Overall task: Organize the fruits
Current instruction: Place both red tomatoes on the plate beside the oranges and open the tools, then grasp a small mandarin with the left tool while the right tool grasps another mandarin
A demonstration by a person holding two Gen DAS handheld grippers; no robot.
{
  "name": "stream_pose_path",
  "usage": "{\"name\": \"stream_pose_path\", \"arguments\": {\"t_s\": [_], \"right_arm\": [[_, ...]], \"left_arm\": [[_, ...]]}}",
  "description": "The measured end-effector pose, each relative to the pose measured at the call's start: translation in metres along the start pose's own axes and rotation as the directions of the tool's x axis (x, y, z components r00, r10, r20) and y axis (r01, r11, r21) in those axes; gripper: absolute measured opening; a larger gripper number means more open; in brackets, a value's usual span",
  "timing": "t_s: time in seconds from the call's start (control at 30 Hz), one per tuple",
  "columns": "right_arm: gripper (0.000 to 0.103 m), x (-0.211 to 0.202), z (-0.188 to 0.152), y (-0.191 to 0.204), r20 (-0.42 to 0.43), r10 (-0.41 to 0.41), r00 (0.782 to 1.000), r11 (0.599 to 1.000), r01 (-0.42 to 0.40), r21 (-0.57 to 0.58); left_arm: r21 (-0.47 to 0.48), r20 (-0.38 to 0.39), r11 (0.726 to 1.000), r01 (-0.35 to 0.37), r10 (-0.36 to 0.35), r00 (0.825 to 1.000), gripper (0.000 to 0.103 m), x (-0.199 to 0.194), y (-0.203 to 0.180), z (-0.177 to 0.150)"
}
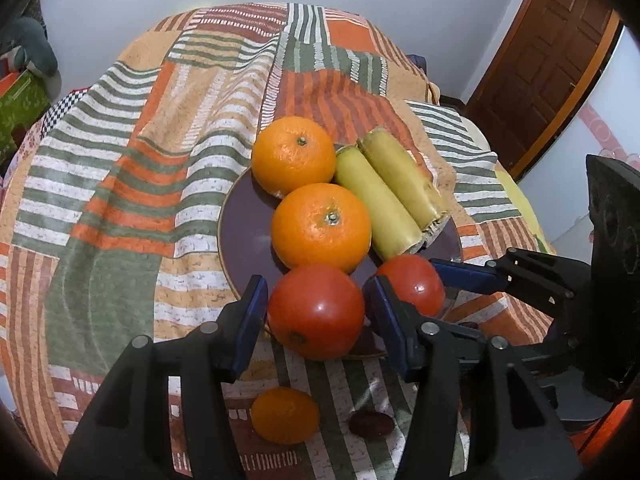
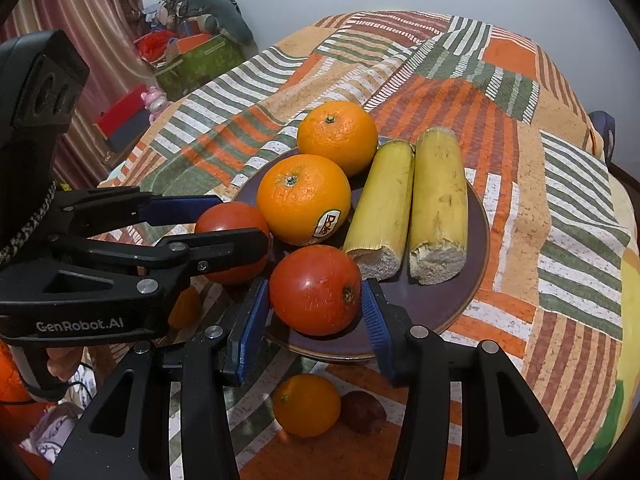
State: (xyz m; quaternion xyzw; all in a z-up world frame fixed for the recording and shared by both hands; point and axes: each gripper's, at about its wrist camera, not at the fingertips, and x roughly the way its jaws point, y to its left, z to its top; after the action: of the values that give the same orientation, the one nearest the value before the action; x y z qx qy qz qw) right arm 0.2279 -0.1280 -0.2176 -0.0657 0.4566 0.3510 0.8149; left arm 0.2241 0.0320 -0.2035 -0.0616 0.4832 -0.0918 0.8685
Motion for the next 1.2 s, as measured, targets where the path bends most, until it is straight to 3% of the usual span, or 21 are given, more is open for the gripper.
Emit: {"name": "stream_pose_path", "arguments": {"t_s": [0.6,1.03,1.2], "right_arm": [[0.045,-0.034,-0.010,-0.003,0.045,-0.053,0.998,0.998,0.053,0.017],[0.045,-0.032,-0.043,0.000,-0.030,-0.039,0.999,0.998,0.040,0.042],[0.045,-0.032,-0.045,0.005,-0.015,-0.063,0.998,0.998,0.063,0.022]], "left_arm": [[-0.052,0.062,0.997,-0.056,0.059,0.996,0.056,-0.045,0.024,-0.019],[-0.030,-0.033,0.998,-0.061,0.060,0.998,0.056,-0.035,0.023,-0.061],[-0.039,-0.066,0.998,-0.043,0.041,0.997,0.056,-0.027,0.025,-0.072]]}}
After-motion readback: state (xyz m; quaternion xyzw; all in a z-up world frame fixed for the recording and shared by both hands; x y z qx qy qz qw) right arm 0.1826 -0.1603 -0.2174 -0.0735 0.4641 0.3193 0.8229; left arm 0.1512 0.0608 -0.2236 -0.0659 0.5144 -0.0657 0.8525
